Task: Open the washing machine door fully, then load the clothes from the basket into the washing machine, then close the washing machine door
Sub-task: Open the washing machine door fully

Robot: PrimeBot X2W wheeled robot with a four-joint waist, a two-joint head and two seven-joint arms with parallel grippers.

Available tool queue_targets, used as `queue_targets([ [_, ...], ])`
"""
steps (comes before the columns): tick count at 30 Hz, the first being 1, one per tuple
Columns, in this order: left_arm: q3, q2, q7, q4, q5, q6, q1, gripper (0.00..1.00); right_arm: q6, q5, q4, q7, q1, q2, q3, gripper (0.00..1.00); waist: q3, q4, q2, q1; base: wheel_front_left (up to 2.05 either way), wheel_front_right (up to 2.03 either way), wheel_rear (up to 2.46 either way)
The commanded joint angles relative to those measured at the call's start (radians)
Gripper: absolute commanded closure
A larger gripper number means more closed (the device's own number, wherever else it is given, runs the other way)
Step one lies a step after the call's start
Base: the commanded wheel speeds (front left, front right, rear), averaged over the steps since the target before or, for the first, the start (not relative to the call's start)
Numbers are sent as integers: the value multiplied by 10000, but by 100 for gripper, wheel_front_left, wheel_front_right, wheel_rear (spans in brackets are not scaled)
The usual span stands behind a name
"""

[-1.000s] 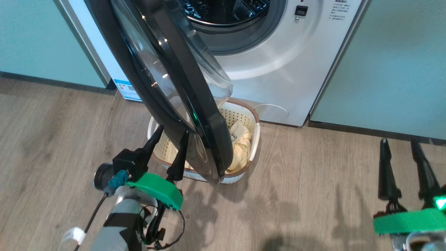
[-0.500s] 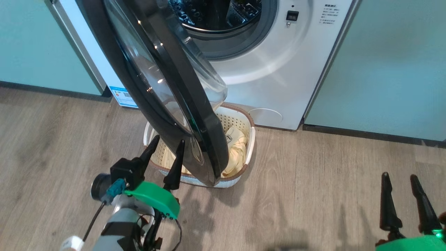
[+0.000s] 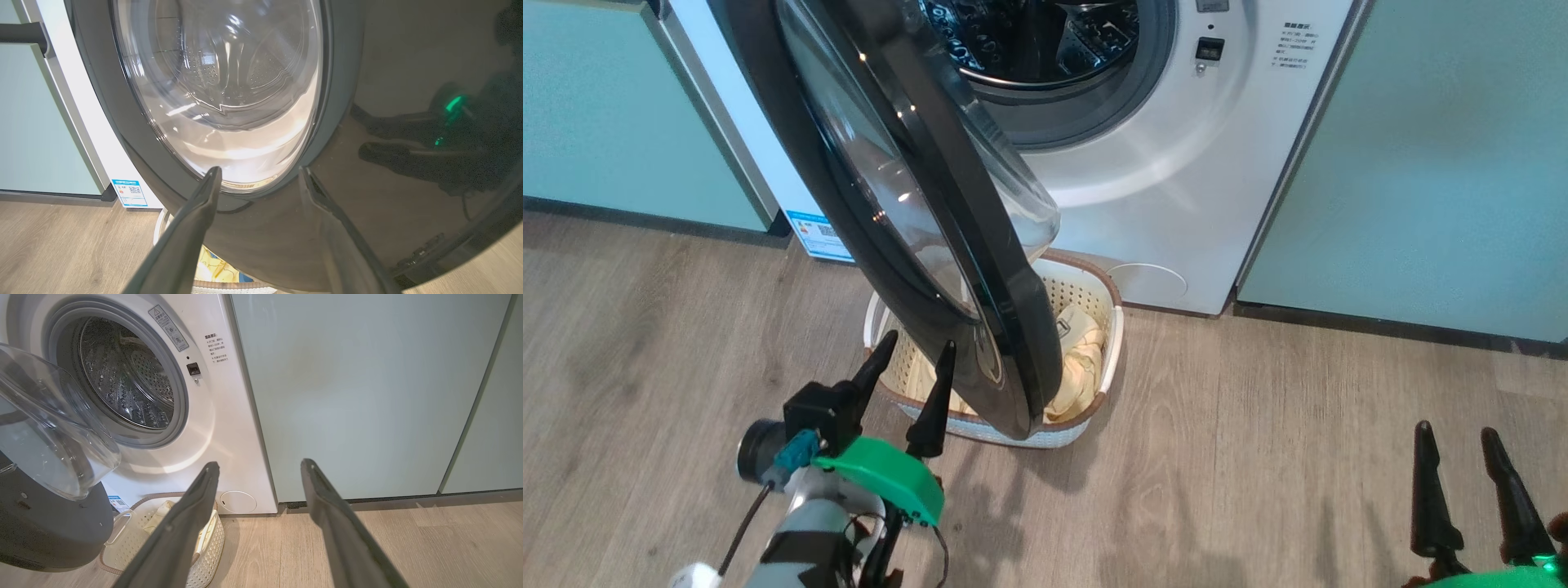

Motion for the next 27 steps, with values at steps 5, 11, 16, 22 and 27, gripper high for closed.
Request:
queue_targets([
  [5, 300, 141, -63, -317, -48, 45, -234, 0, 39, 54, -342, -55, -84, -84, 173, 0, 10, 1, -1, 0, 0, 0, 0],
  [11, 313, 141, -63, -291, -45, 38, -214, 0, 39, 67, -344, -55, -65, -84, 183, 0, -69, -13, -1, 0, 0, 0, 0],
  [16, 299, 141, -63, -196, 23, 68, -197, 100, 39, 74, -350, -55, -39, -84, 178, 0, -173, -22, -1, 0, 0, 0, 0],
  [22, 323, 145, -63, -150, 81, 63, -226, 100, 39, 112, -358, -55, -23, -84, 211, 0, -256, -28, -1, 0, 0, 0, 0],
  [27, 428, 203, -63, -419, 223, 164, -406, 100, 39, 117, -380, -55, 2, -84, 184, 0, -294, -2, -1, 0, 0, 0, 0],
])
